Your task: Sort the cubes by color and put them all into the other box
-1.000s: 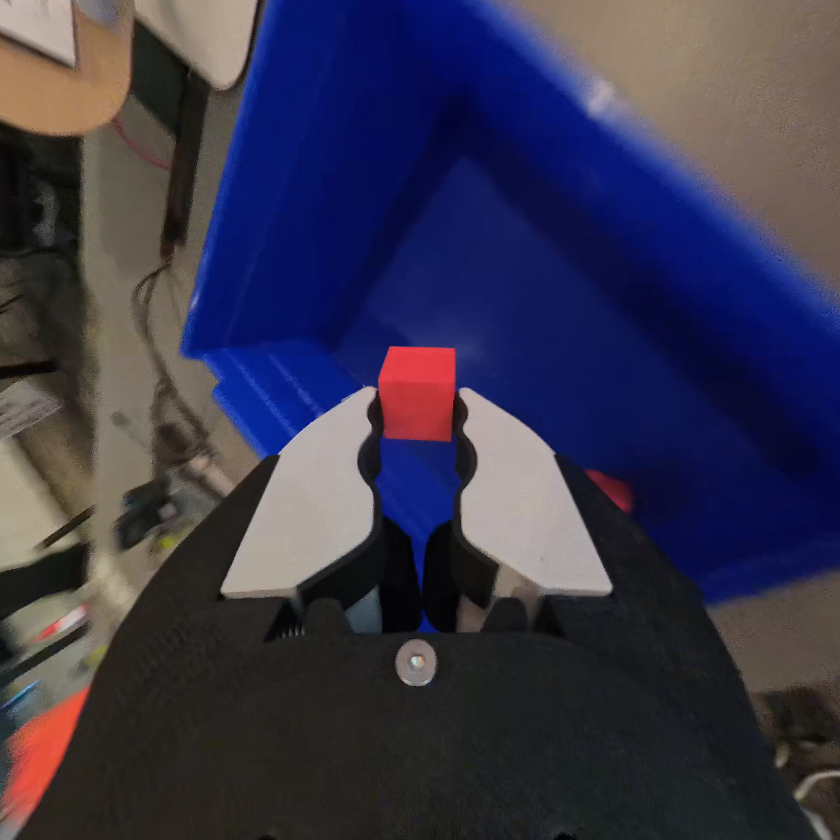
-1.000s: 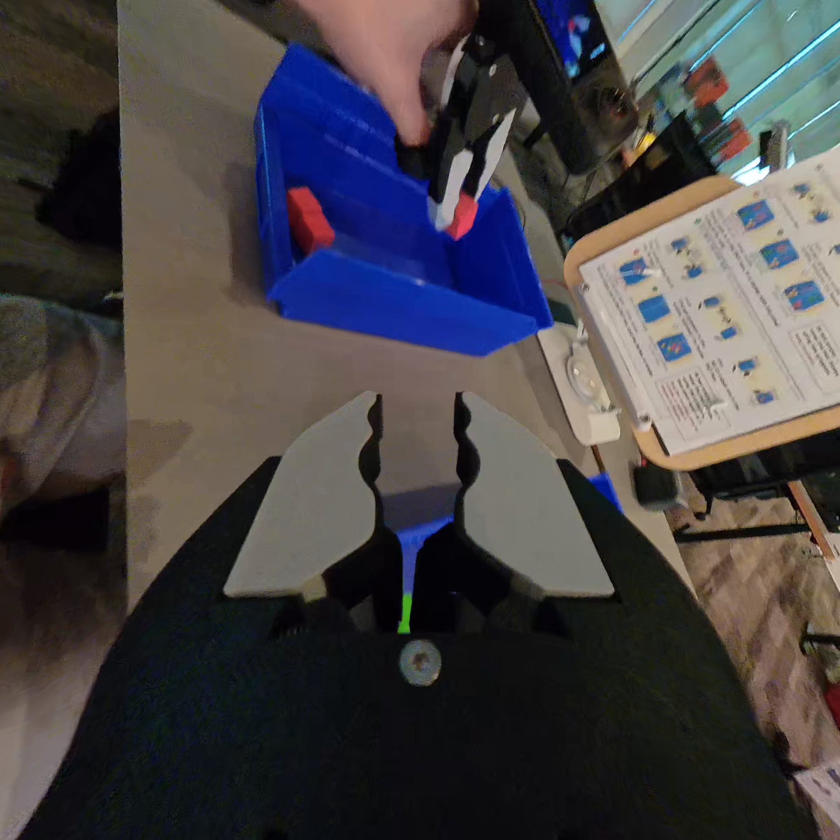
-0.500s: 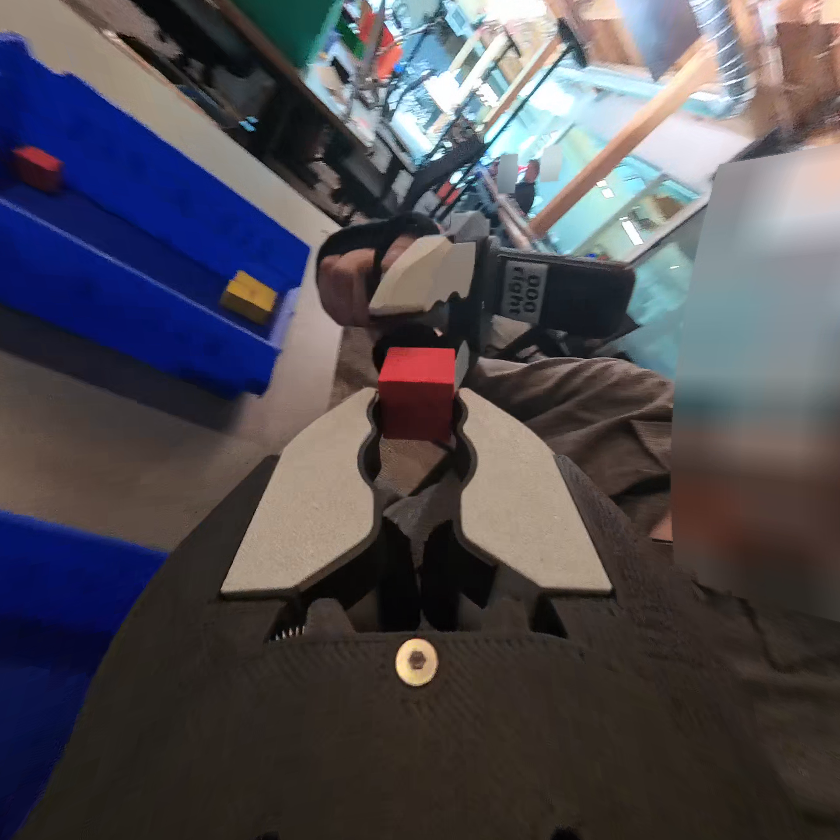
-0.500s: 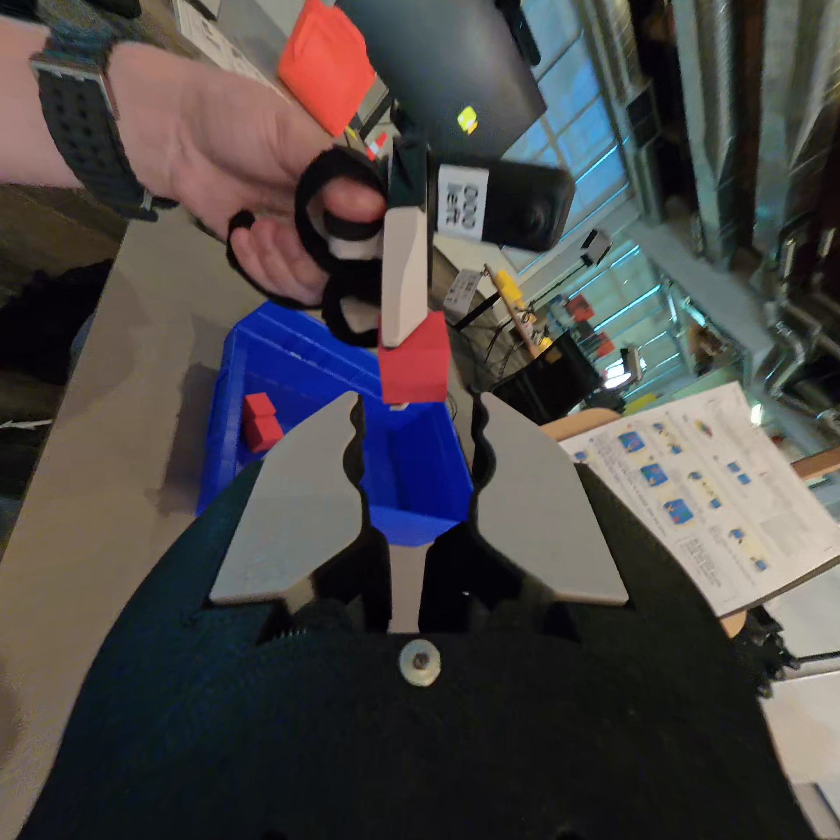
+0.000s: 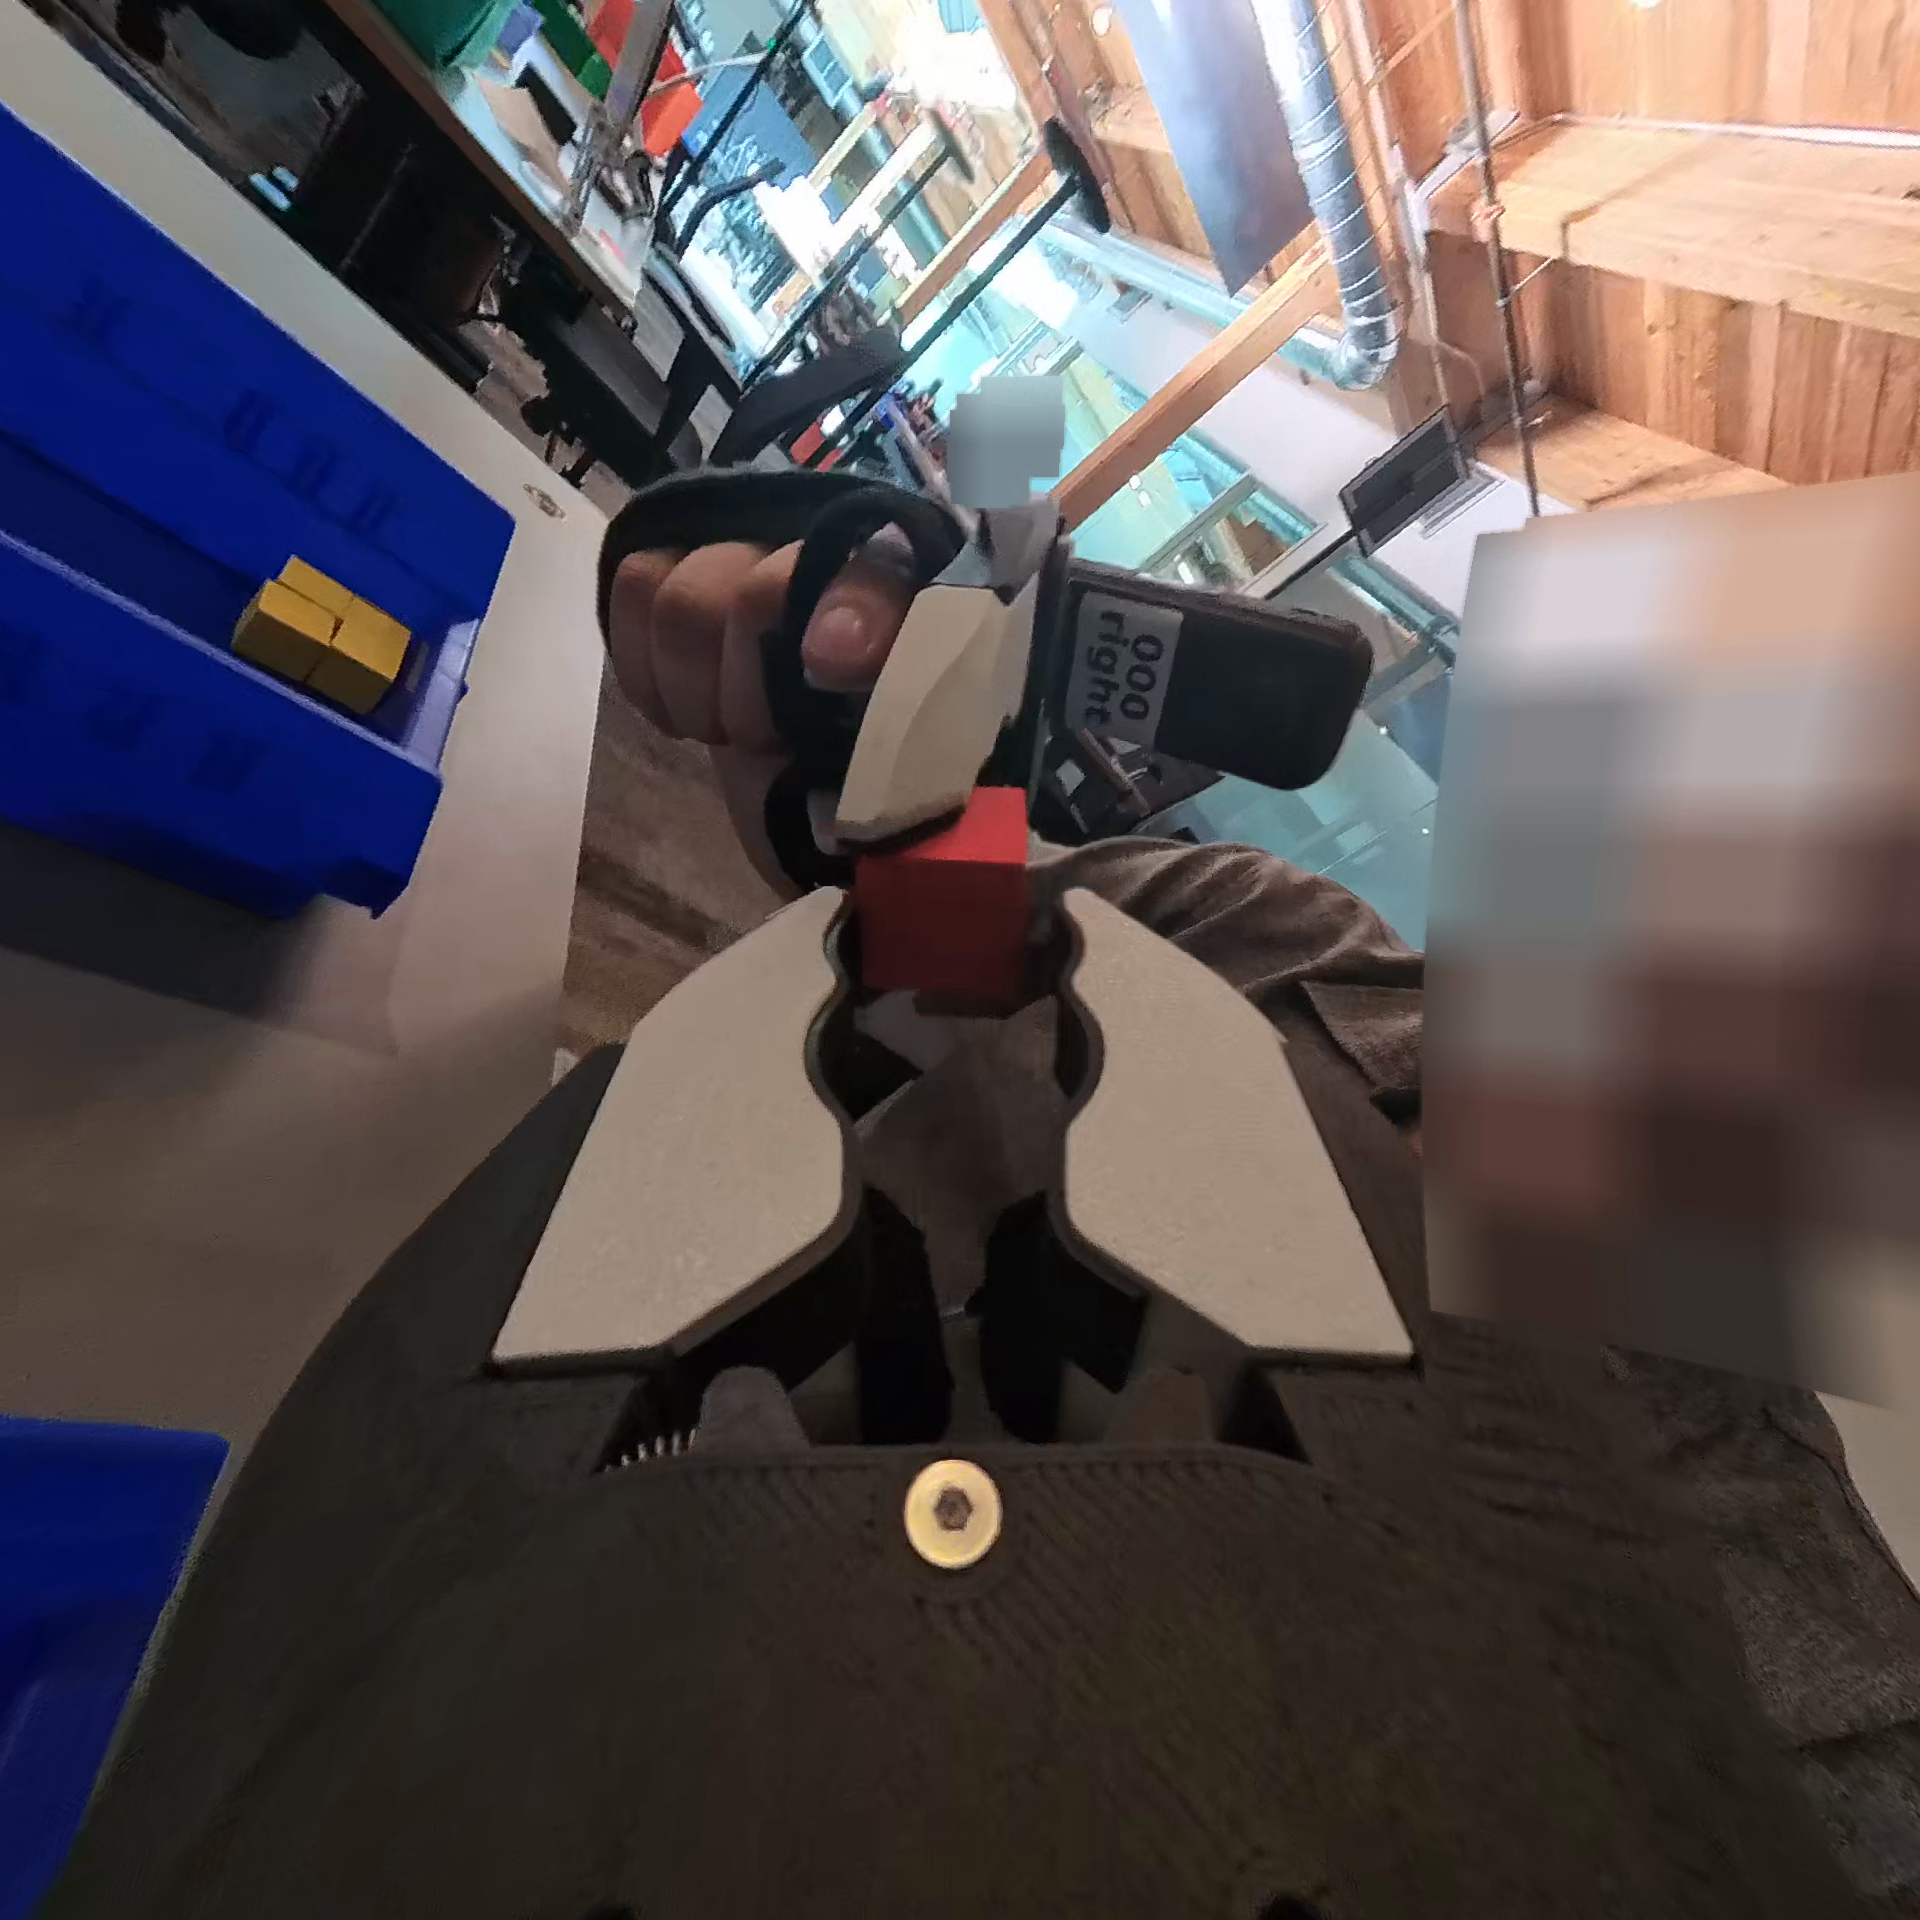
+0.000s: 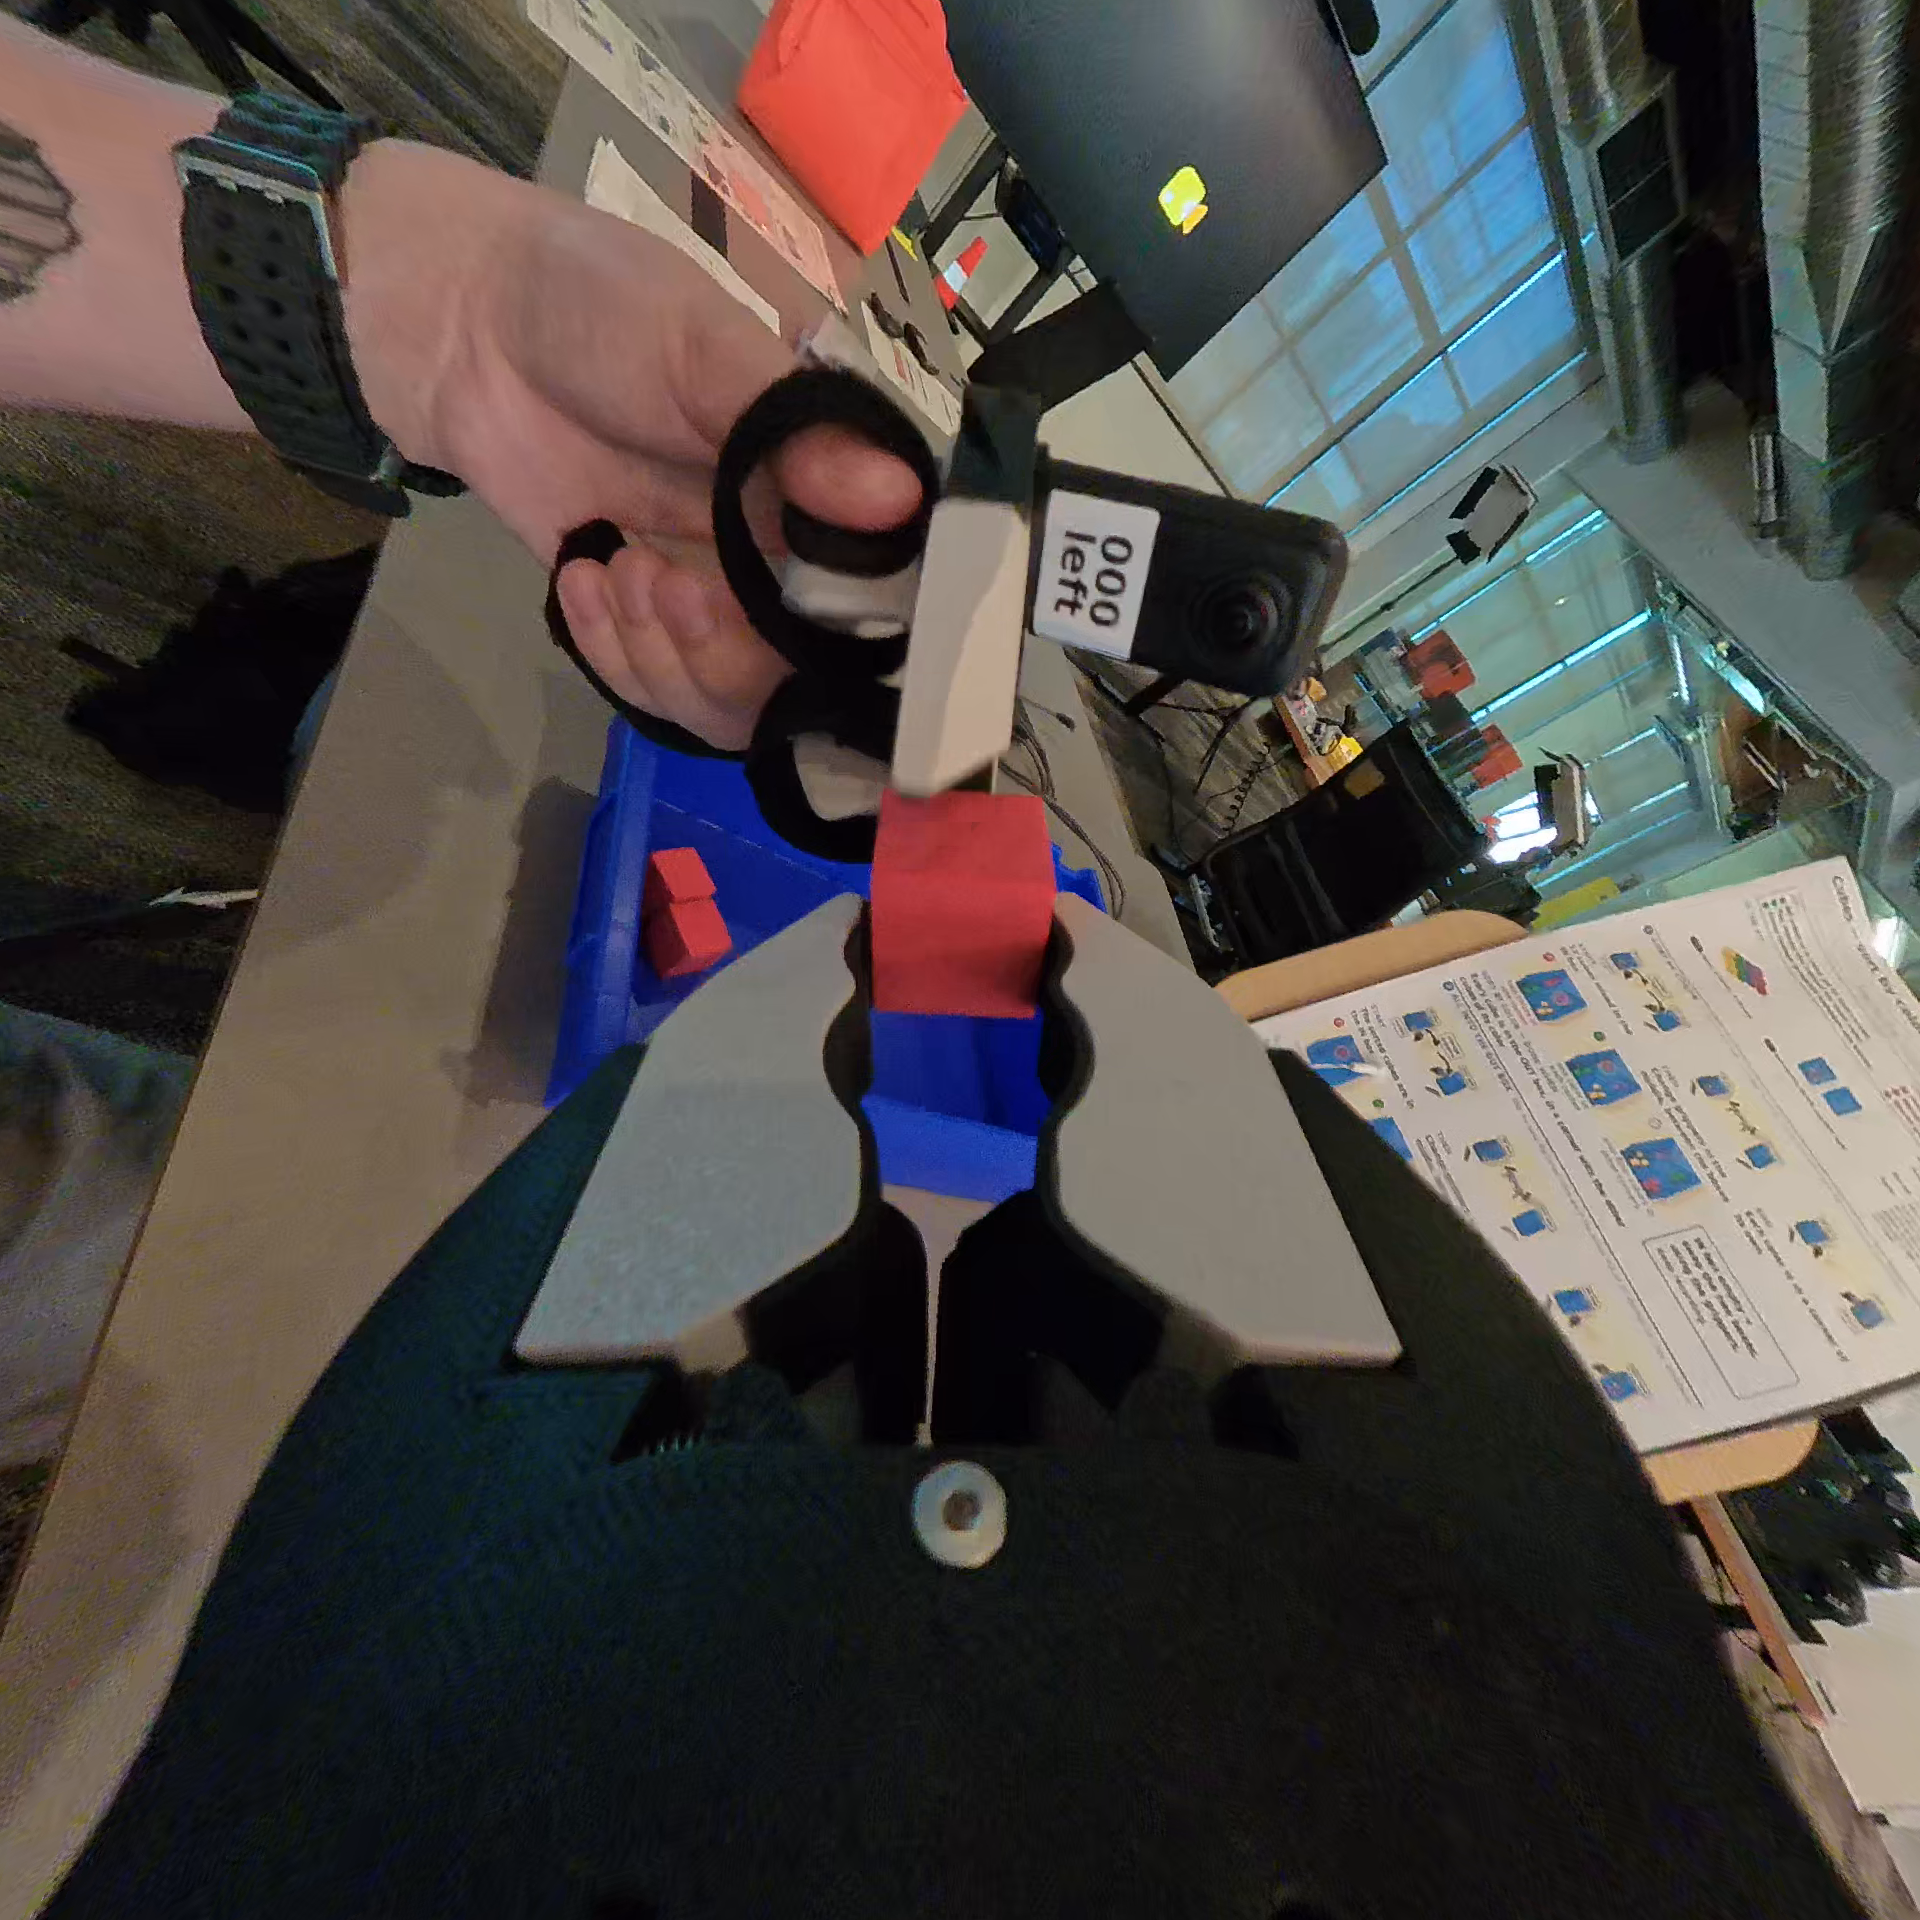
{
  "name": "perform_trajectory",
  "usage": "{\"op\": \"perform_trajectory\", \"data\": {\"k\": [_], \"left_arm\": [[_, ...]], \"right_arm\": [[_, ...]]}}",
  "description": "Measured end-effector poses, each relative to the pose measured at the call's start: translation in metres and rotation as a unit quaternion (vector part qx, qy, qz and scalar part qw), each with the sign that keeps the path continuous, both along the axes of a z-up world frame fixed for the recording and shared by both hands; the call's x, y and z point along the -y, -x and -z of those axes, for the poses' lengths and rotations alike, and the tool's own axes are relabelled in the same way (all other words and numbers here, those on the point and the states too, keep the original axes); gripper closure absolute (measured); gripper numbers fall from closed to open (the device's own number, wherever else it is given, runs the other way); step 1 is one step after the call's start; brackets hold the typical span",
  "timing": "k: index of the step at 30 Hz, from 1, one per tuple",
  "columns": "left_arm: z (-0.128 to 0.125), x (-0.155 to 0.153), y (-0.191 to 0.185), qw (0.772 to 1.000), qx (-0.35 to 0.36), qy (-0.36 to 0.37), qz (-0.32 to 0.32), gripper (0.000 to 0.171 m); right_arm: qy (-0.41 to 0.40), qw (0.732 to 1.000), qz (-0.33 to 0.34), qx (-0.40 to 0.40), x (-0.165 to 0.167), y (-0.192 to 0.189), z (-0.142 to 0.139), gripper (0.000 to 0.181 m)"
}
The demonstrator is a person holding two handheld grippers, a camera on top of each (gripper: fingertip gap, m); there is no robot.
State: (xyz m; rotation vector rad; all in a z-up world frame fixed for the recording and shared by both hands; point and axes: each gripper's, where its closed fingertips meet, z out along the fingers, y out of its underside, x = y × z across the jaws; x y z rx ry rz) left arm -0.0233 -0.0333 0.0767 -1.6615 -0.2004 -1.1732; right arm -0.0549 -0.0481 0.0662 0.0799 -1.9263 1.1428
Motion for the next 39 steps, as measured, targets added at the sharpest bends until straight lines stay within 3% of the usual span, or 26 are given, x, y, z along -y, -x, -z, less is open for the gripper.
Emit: {"op": "perform_trajectory", "data": {"k": [3, 6, 8, 13, 18, 21, 26, 29, 32, 36, 39], "left_arm": [[-0.004, 0.003, 0.009, 0.999, -0.011, -0.014, -0.033, 0.127], [0.005, 0.01, 0.026, 0.992, -0.065, 0.01, -0.105, 0.127], [0.005, 0.017, 0.031, 0.988, -0.081, 0.009, -0.128, 0.129], [0.007, 0.025, 0.037, 0.984, -0.098, 0.018, -0.146, 0.135], [0.018, 0.027, 0.041, 0.98, -0.12, 0.044, -0.154, 0.139], [0.05, 0.034, 0.06, 0.963, -0.151, 0.131, -0.182, 0.139], [0.106, 0.068, 0.118, 0.871, -0.274, 0.312, -0.264, 0.128], [0.118, 0.079, 0.131, 0.839, -0.314, 0.369, -0.247, 0.126], [0.122, 0.085, 0.132, 0.823, -0.341, 0.399, -0.219, 0.126], [0.137, 0.102, 0.136, 0.785, -0.392, 0.453, -0.162, 0.123], [0.157, 0.111, 0.137, 0.761, -0.429, 0.477, -0.1, 0.117]], "right_arm": [[-0.025, 0.999, 0.032, 0.001, -0.03, 0.004, -0.005, 0.153], [-0.072, 0.992, 0.099, 0.038, -0.1, 0.027, -0.009, 0.153], [-0.118, 0.976, 0.147, 0.109, -0.156, 0.051, 0.001, 0.153], [-0.263, 0.883, 0.228, 0.316, -0.277, 0.102, 0.08, 0.153], [-0.405, 0.803, 0.236, 0.368, -0.337, 0.139, 0.164, 0.152], [-0.443, 0.767, 0.238, 0.399, -0.357, 0.149, 0.197, 0.152], [-0.473, 0.745, 0.234, 0.409, -0.362, 0.161, 0.218, 0.152], [-0.512, 0.71, 0.24, 0.419, -0.371, 0.161, 0.223, 0.152], [-0.52, 0.689, 0.246, 0.44, -0.372, 0.16, 0.227, 0.152], [-0.515, 0.68, 0.262, 0.451, -0.371, 0.158, 0.226, 0.137], [-0.499, 0.687, 0.275, 0.451, -0.365, 0.153, 0.217, 0.128]]}}
